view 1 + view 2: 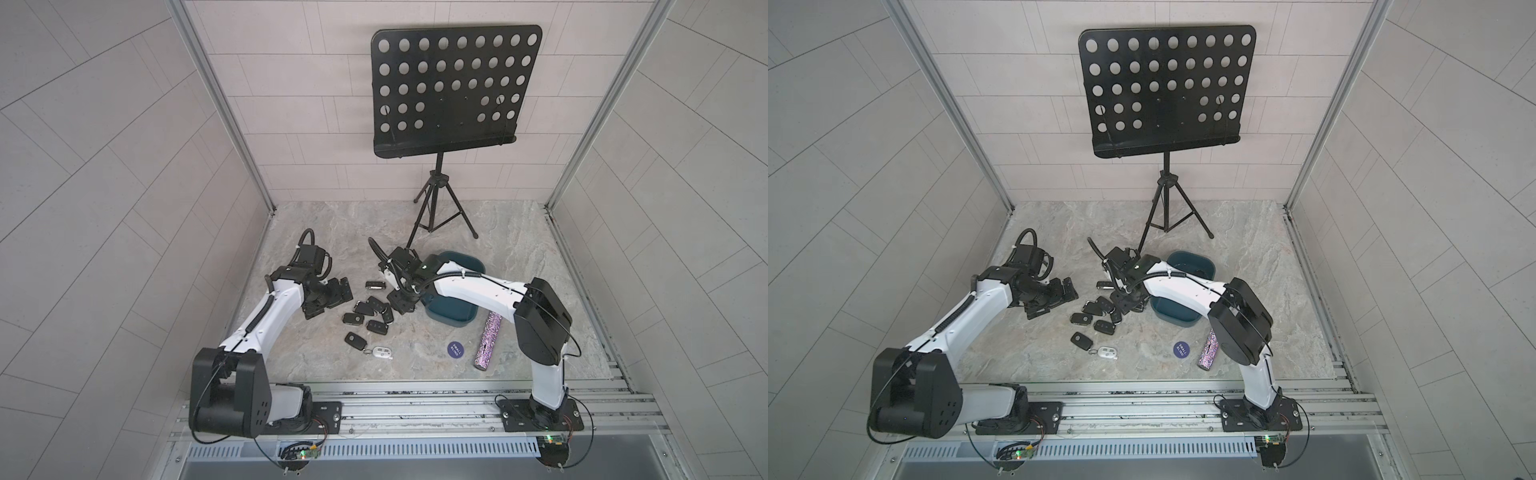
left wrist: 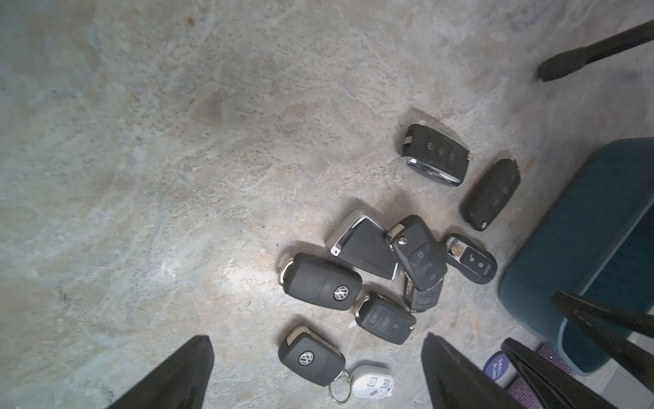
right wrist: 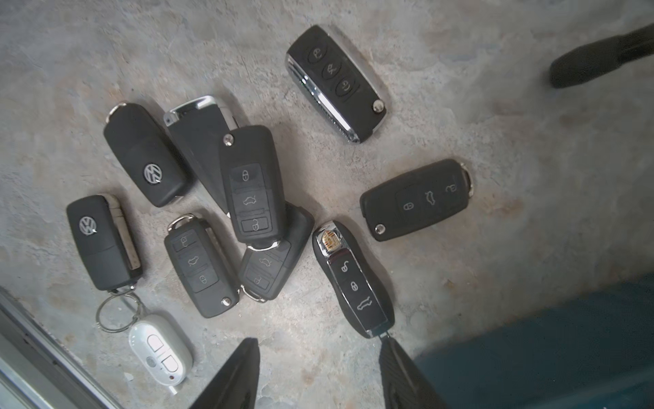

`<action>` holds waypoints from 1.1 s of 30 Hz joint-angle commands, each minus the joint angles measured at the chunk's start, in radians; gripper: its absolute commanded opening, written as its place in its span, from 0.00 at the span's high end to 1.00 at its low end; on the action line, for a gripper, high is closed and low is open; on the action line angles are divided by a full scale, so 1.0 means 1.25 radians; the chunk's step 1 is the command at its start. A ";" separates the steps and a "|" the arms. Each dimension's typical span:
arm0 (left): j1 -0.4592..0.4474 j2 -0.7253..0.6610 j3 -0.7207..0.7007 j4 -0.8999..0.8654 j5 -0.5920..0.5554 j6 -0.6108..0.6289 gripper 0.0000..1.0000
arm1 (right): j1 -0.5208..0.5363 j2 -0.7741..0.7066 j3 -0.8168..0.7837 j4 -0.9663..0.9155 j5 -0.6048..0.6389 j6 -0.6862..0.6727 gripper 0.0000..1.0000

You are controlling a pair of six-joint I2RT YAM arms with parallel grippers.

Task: Place the car key into the storage box
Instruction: Pick up the car key from the center of the board.

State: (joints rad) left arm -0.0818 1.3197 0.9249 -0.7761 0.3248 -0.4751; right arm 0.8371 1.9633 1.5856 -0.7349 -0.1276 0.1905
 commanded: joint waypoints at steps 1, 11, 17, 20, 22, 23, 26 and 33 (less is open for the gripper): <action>0.037 -0.015 -0.017 -0.022 0.027 0.014 0.00 | 0.000 0.031 0.048 -0.052 0.021 -0.056 0.42; 0.075 -0.015 -0.023 -0.009 0.063 0.002 0.00 | -0.002 0.124 0.107 -0.126 0.055 -0.145 0.43; 0.080 -0.017 -0.024 -0.007 0.059 0.002 0.00 | -0.006 0.144 0.103 -0.137 0.072 -0.173 0.43; 0.081 -0.015 -0.024 -0.009 0.060 0.002 0.00 | -0.011 0.156 0.106 -0.135 0.079 -0.172 0.43; 0.081 -0.014 -0.024 -0.009 0.060 0.002 0.00 | -0.015 0.167 0.111 -0.130 0.087 -0.173 0.43; 0.081 -0.014 -0.024 -0.010 0.060 0.002 0.00 | -0.017 0.172 0.115 -0.130 0.086 -0.174 0.43; 0.081 -0.012 -0.023 -0.012 0.059 0.002 0.00 | -0.020 0.188 0.127 -0.130 0.085 -0.173 0.43; 0.082 -0.009 -0.018 -0.020 0.053 0.003 0.00 | -0.020 0.208 0.132 -0.122 0.087 -0.173 0.43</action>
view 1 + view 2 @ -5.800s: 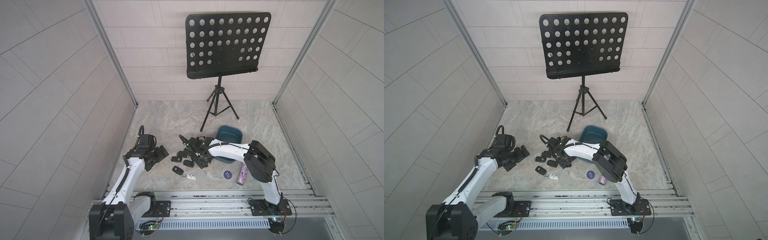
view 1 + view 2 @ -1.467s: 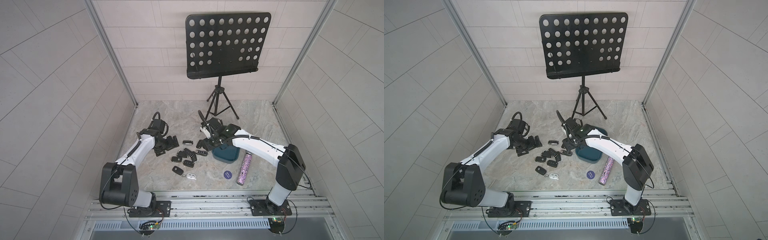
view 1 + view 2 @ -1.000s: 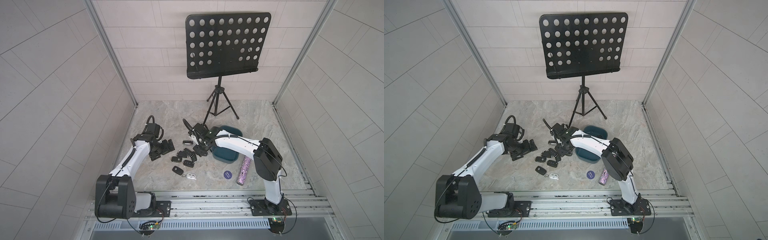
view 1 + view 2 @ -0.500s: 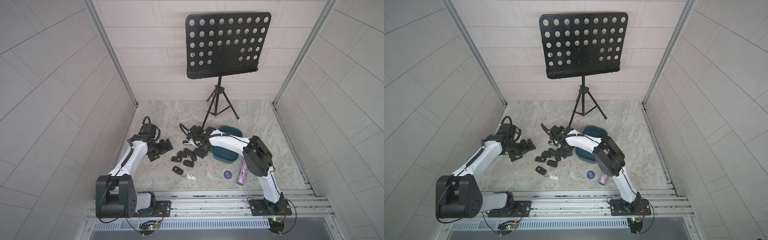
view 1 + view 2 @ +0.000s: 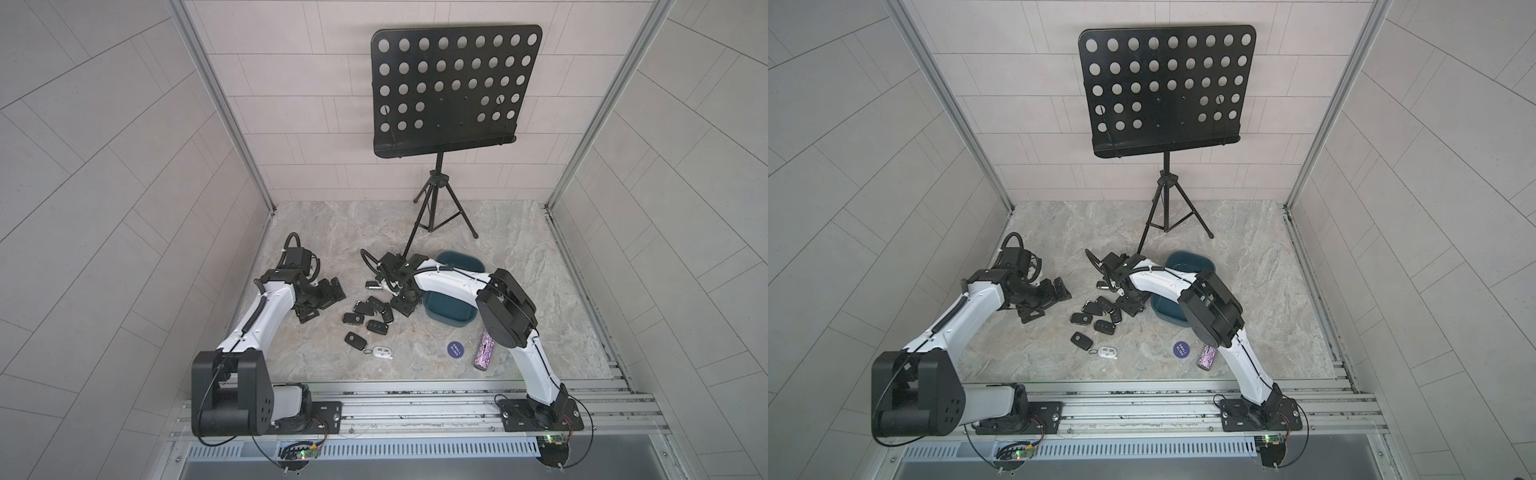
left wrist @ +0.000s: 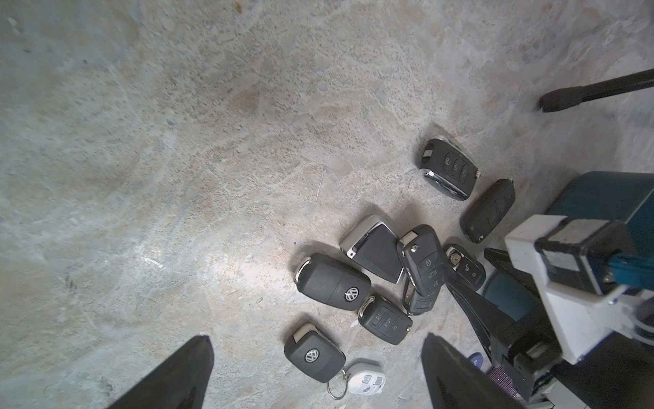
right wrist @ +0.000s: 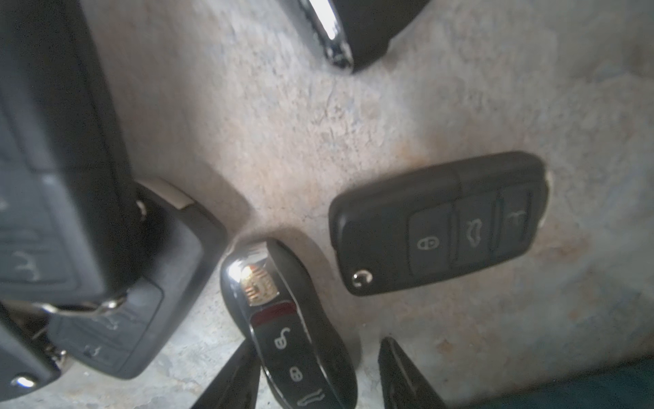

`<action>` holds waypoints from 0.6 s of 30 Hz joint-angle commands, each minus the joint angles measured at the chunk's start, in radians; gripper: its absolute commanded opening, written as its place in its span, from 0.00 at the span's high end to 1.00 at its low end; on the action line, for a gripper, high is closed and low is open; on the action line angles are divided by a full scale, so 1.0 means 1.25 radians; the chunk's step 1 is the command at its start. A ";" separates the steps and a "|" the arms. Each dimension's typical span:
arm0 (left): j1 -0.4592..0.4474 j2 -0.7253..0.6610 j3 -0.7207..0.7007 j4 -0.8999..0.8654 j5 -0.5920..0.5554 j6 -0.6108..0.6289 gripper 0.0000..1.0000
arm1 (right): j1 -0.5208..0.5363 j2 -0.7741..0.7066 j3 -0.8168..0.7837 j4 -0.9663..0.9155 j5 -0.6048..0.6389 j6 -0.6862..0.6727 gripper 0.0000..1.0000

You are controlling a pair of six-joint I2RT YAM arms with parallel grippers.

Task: Place the car key into the storage box
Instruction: Pick up the car key from the center of the board.

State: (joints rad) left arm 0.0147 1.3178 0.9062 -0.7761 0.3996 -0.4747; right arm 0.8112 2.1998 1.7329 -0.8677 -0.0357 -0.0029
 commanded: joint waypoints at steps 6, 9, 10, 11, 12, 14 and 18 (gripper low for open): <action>0.005 -0.005 -0.001 -0.020 -0.009 0.002 0.00 | 0.001 0.032 0.013 -0.004 0.008 -0.014 0.43; 0.005 0.001 0.000 -0.020 -0.006 0.002 0.00 | 0.001 0.034 0.012 -0.004 0.010 -0.013 0.46; 0.005 0.002 0.000 -0.018 -0.007 0.001 0.00 | 0.001 0.036 0.011 -0.003 0.010 -0.013 0.49; 0.005 0.003 0.000 -0.018 -0.007 0.000 0.00 | 0.001 0.036 0.009 -0.002 0.011 -0.013 0.51; 0.005 0.003 0.000 -0.018 -0.006 0.001 0.00 | 0.001 0.036 0.009 -0.002 0.012 -0.013 0.54; 0.004 0.002 0.002 -0.018 -0.008 0.001 0.00 | 0.002 0.037 0.008 -0.001 0.012 -0.013 0.59; 0.005 0.003 0.002 -0.018 -0.008 0.001 0.00 | 0.003 0.039 0.006 0.000 0.012 -0.013 0.68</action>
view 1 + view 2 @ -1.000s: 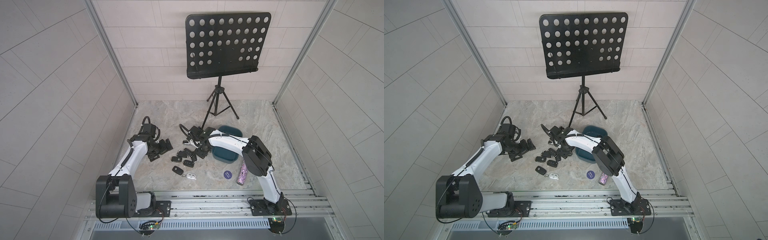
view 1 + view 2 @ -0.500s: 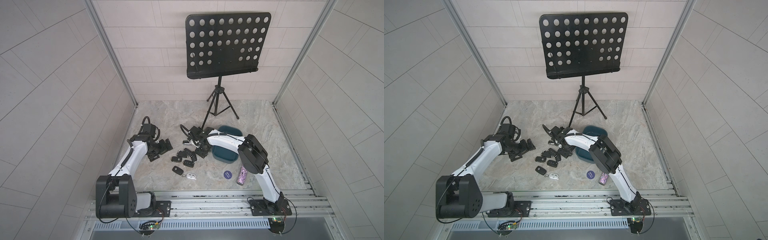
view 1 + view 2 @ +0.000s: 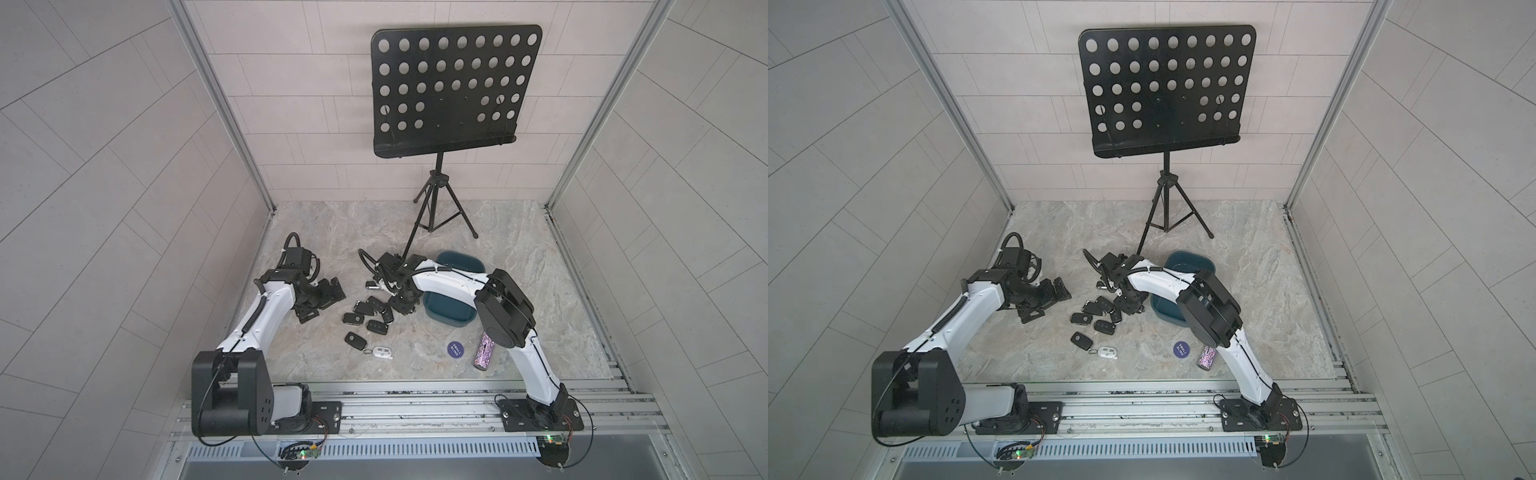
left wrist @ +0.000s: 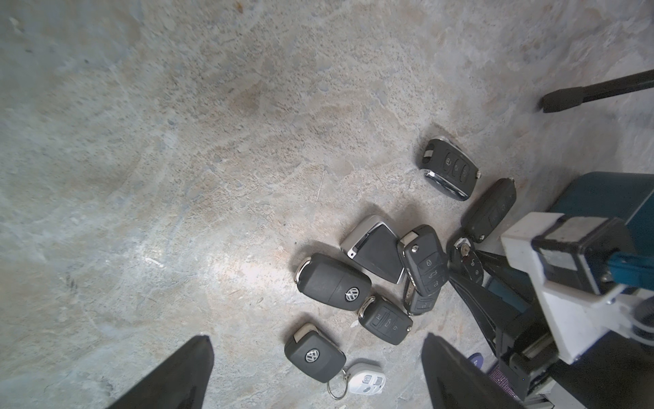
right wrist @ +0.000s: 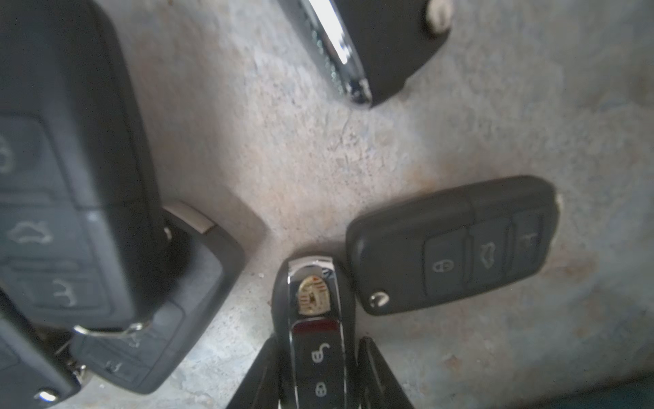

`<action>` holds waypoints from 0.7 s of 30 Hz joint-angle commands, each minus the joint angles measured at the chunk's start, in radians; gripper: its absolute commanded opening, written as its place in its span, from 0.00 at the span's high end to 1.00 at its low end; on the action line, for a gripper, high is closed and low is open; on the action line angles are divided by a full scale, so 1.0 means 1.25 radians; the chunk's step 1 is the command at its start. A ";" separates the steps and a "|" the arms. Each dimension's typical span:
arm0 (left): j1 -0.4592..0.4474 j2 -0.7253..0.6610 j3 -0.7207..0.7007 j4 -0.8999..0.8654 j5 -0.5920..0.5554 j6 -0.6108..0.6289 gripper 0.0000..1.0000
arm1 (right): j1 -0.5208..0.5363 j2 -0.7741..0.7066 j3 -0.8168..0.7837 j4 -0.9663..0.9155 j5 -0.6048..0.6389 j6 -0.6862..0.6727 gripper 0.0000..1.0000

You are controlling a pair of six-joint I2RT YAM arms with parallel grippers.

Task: Place the car key into the storage box
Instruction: Pick up the car key from the center of the board.

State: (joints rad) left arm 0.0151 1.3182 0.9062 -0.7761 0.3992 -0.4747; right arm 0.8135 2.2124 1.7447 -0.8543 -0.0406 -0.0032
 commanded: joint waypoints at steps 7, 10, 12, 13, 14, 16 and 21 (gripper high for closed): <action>0.005 0.008 0.000 -0.015 -0.006 0.001 0.00 | 0.002 0.021 -0.011 -0.011 0.006 -0.014 0.80; 0.004 0.008 0.002 -0.015 -0.006 0.001 0.00 | 0.001 0.007 -0.008 -0.012 -0.008 -0.010 0.81; 0.005 0.008 0.002 -0.015 -0.006 0.000 0.00 | 0.001 -0.010 0.000 -0.014 -0.030 -0.006 0.81; 0.004 0.008 0.002 -0.013 -0.003 0.000 0.00 | 0.001 -0.018 0.004 -0.016 -0.041 -0.002 0.81; 0.005 0.010 0.003 -0.012 -0.002 -0.001 0.00 | 0.000 -0.031 0.009 -0.016 -0.053 0.004 0.81; 0.004 0.017 0.008 -0.011 0.010 -0.001 0.00 | -0.004 -0.055 0.014 -0.016 -0.081 0.016 0.81; 0.004 0.045 0.039 -0.001 0.046 -0.012 0.00 | -0.021 -0.127 0.001 0.002 -0.130 0.058 0.81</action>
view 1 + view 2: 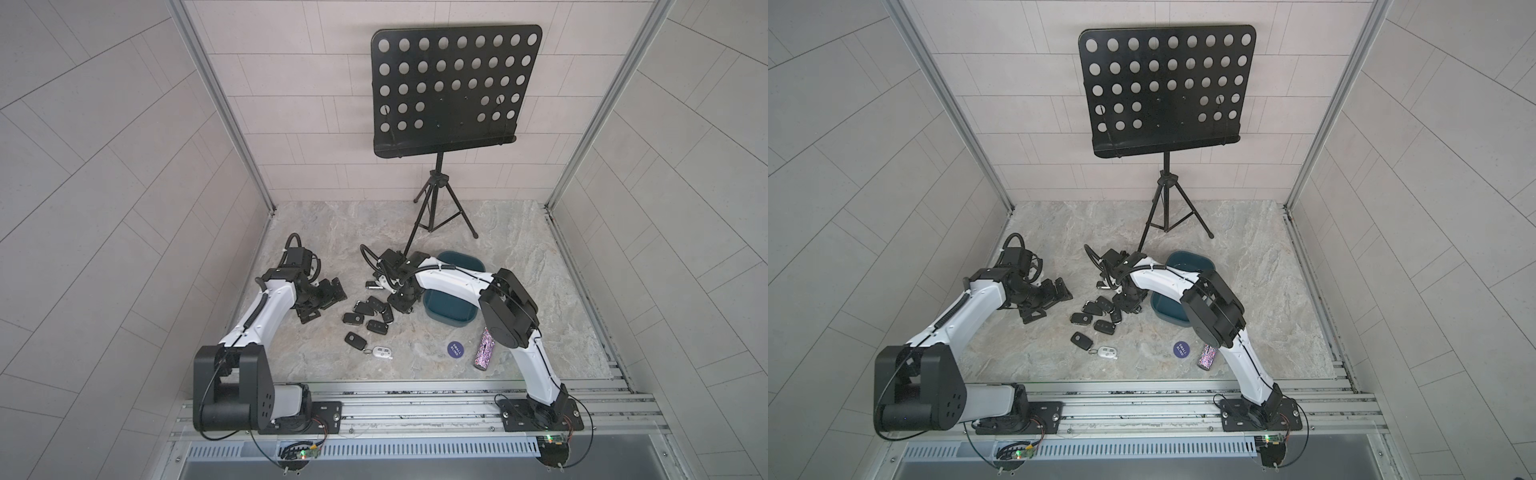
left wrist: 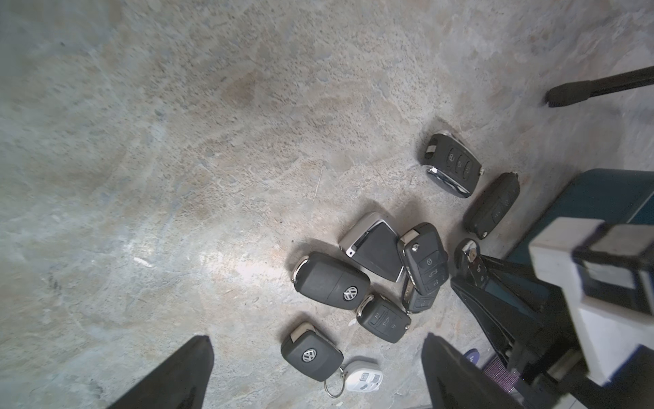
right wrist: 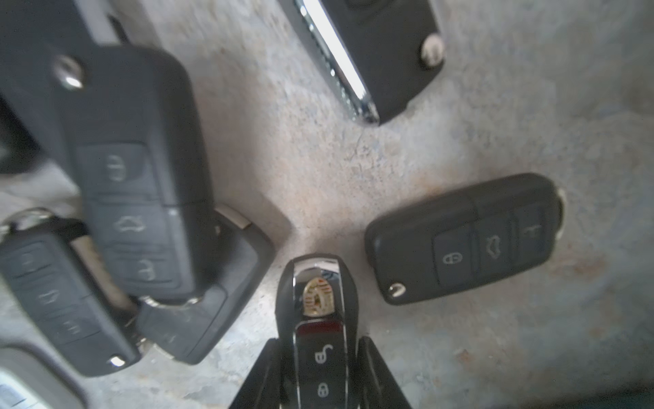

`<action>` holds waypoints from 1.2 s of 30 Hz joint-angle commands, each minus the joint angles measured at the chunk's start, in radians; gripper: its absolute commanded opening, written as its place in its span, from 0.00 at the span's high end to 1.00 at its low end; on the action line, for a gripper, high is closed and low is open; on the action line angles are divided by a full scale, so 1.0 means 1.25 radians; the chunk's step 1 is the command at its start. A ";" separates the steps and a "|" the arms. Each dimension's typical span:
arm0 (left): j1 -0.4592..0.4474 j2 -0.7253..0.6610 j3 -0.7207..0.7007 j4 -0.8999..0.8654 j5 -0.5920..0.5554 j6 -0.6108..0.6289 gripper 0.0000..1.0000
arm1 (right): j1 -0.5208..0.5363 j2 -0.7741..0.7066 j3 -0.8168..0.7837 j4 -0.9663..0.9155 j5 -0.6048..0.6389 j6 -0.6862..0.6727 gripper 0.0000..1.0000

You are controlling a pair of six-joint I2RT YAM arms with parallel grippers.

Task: Place the car key into the storage box
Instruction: Pick up the car key from the center of the board, then place the car key in the storage box.

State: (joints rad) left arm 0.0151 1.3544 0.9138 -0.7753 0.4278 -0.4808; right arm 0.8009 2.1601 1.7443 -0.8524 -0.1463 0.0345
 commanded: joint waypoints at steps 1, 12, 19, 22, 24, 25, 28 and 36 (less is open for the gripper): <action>0.002 0.020 0.042 -0.001 0.026 -0.009 0.00 | -0.016 -0.098 -0.004 0.006 -0.054 0.037 0.81; -0.035 0.102 0.153 0.001 0.028 -0.040 0.00 | -0.153 -0.250 -0.081 0.049 -0.060 0.228 0.81; -0.103 0.154 0.216 0.007 0.008 -0.052 0.00 | -0.277 -0.291 -0.120 0.011 0.031 0.405 0.80; -0.135 0.178 0.245 0.008 0.003 -0.050 0.00 | -0.319 -0.297 -0.142 0.008 0.059 0.449 0.79; -0.153 0.195 0.262 0.008 0.001 -0.049 0.00 | -0.337 -0.290 -0.144 0.002 0.075 0.457 0.79; -0.162 0.202 0.268 0.008 0.001 -0.049 0.00 | -0.341 -0.285 -0.142 -0.002 0.084 0.458 0.79; -0.189 0.219 0.280 0.008 -0.008 -0.047 0.00 | -0.354 -0.261 -0.138 -0.008 0.114 0.466 0.79; -0.218 0.234 0.280 -0.002 -0.024 -0.029 0.00 | -0.366 -0.176 -0.103 0.000 0.121 0.497 0.79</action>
State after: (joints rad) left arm -0.2588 1.6444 1.2415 -0.7563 0.4259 -0.5320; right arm 0.3473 1.9030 1.5864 -0.8352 -0.0250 0.6125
